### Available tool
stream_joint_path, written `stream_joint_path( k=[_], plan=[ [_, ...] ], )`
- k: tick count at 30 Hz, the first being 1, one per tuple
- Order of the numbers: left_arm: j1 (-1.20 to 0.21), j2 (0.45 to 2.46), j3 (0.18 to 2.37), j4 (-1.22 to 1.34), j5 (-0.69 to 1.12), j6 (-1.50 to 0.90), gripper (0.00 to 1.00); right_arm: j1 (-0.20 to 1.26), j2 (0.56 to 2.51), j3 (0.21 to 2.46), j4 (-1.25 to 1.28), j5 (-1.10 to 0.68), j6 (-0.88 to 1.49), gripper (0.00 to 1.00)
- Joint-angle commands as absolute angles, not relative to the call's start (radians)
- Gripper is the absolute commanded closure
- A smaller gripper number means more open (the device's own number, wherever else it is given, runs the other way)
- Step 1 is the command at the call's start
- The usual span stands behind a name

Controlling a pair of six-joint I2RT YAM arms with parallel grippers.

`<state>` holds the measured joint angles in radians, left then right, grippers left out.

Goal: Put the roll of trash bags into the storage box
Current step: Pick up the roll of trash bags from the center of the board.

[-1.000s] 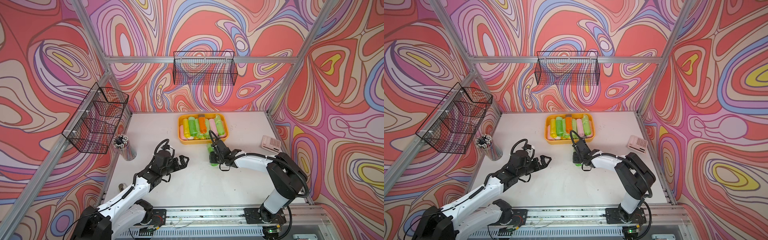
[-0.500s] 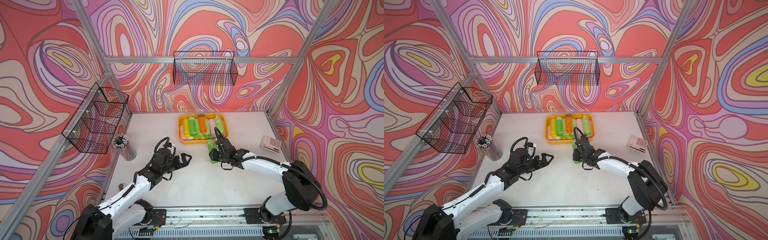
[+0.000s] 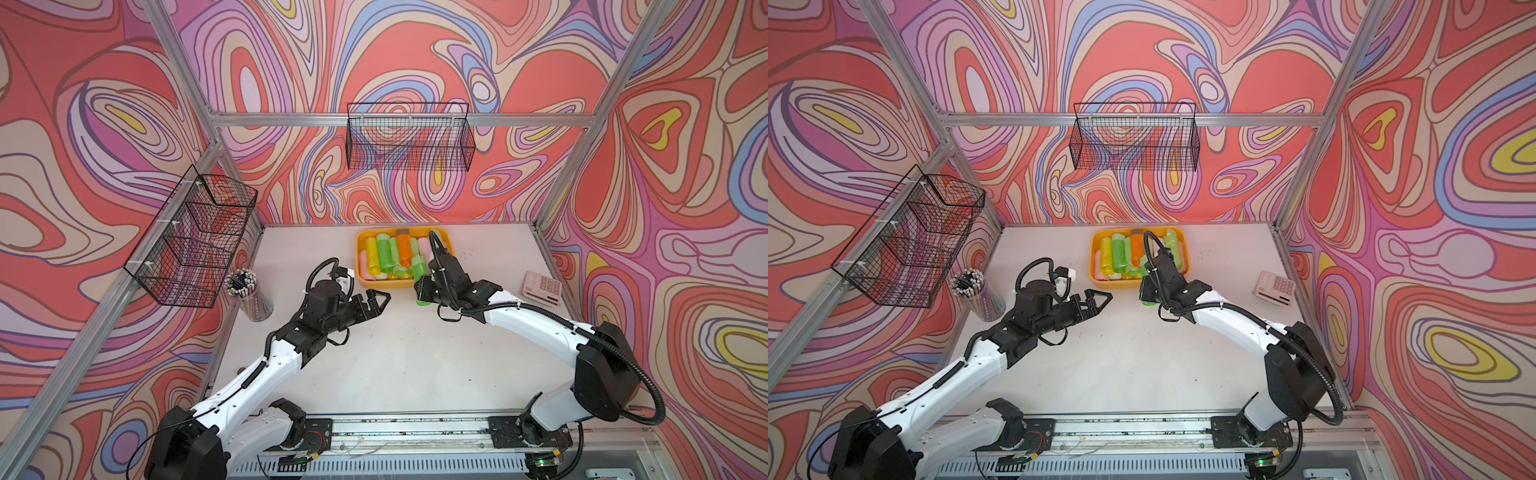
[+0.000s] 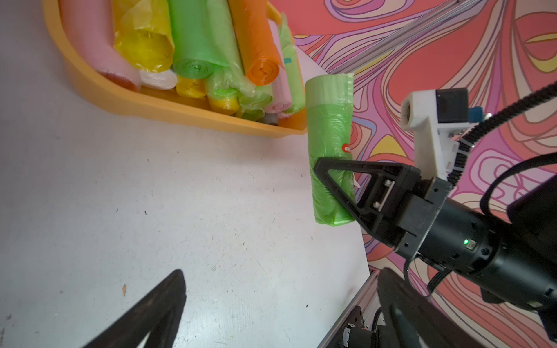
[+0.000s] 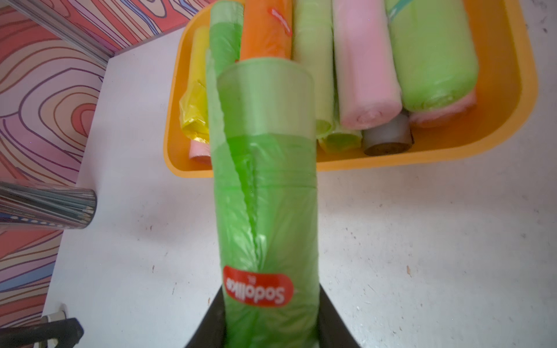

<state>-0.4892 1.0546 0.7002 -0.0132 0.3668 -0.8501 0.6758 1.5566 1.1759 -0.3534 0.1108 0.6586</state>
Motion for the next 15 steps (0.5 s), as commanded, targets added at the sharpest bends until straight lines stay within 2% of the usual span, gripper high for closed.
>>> stream_joint_path(
  k=[1,6,15],
  plan=[
    [-0.485,1.067,0.752,-0.082,0.369,-0.819,0.00,0.678,1.610,1.271,-0.385,0.145,0.619,0.80],
    [-0.485,1.080,0.792,-0.120,0.329,-0.800,0.00,0.662,1.673,1.389,-0.442,0.176,0.571,0.81],
    [-0.485,1.096,0.884,-0.232,0.236,-0.752,0.00,0.565,1.743,1.479,-0.418,0.093,0.533,0.82]
  ],
)
